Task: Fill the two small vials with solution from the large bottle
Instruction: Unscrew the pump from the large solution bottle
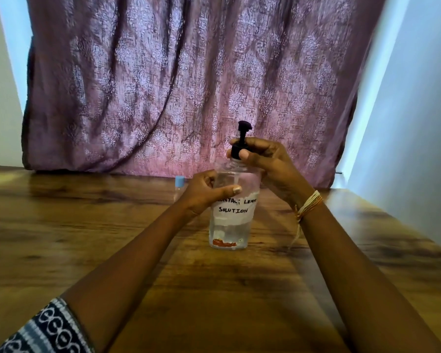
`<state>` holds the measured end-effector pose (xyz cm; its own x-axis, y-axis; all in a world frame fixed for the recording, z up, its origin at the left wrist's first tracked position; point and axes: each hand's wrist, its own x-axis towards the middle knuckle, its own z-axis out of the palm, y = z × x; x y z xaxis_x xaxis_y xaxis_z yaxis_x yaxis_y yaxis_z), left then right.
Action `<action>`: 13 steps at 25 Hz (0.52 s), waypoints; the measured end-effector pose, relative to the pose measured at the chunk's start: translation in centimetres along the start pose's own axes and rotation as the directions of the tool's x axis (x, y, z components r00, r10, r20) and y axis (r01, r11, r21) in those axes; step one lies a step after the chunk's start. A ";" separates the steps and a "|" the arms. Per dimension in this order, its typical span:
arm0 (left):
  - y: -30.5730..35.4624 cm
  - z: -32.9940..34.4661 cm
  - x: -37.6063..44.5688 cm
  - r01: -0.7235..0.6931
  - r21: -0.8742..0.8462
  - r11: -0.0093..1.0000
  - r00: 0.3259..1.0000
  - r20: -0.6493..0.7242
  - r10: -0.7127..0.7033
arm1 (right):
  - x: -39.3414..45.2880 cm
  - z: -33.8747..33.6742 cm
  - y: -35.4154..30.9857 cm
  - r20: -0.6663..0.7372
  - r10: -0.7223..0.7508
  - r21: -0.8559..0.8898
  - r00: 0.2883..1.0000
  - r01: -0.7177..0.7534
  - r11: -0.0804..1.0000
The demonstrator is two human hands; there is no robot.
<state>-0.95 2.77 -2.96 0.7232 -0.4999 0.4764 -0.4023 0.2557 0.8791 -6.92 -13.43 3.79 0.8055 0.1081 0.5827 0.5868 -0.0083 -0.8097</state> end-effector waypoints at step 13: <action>-0.4 0.6 0.1 0.019 -0.065 0.998 1.000 -0.003 -0.020 | -0.6 1.9 -0.3 -0.264 -0.057 -0.126 0.963 0.024 0.992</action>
<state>-1.07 2.12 -3.29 0.7324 -0.5028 0.4591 -0.3508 0.2993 0.8873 -7.72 -11.60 3.55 0.7642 -0.1580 0.6254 0.6115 -0.1309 -0.7803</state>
